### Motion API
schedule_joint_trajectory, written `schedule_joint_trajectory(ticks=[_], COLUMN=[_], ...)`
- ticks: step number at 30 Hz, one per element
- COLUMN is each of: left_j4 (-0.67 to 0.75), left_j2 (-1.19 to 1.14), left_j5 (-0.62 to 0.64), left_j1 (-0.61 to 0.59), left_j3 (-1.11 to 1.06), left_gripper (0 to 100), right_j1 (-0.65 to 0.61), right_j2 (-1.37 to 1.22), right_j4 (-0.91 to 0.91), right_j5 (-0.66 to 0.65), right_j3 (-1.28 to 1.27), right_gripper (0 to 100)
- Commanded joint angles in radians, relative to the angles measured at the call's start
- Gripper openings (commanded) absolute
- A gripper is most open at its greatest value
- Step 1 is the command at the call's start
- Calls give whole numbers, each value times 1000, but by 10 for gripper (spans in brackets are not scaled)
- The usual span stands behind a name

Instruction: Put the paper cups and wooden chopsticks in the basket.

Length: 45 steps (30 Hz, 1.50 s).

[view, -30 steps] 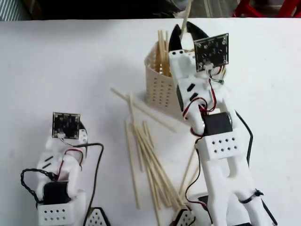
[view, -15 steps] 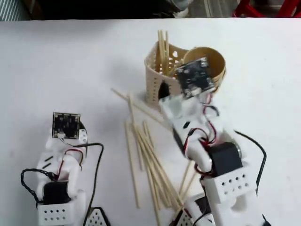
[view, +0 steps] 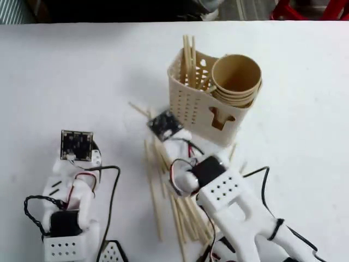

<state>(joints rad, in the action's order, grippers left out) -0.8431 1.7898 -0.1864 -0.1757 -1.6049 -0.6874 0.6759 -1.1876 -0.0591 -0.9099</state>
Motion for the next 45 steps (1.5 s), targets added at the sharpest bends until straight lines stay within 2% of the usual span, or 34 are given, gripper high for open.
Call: schedule_joint_trajectory(ticks=[1,13,21,29,35,40,45], left_j4=[6,6,6,6,6,6,6], left_j2=[18,18,18,18,18,18,18], left_j5=[-8,-8,-8,-8,-8,-8,-8], left_j1=[-8,-8,-8,-8,-8,-8,-8], left_j3=[5,3,3,3,-2,-2,-2], left_gripper=[27,27,27,27,27,27,27], right_j1=[-2,-2,1,-1,1,1,1], right_j2=[-24,-277,-329,-371,-366,-326,-170], right_j4=[96,166,166,216,206,120,-22], right_j5=[9,9,9,9,9,9,9], right_j3=[-51,-60,-60,-64,-61,-8,74], right_gripper=[163,163,159,27,18,18,18])
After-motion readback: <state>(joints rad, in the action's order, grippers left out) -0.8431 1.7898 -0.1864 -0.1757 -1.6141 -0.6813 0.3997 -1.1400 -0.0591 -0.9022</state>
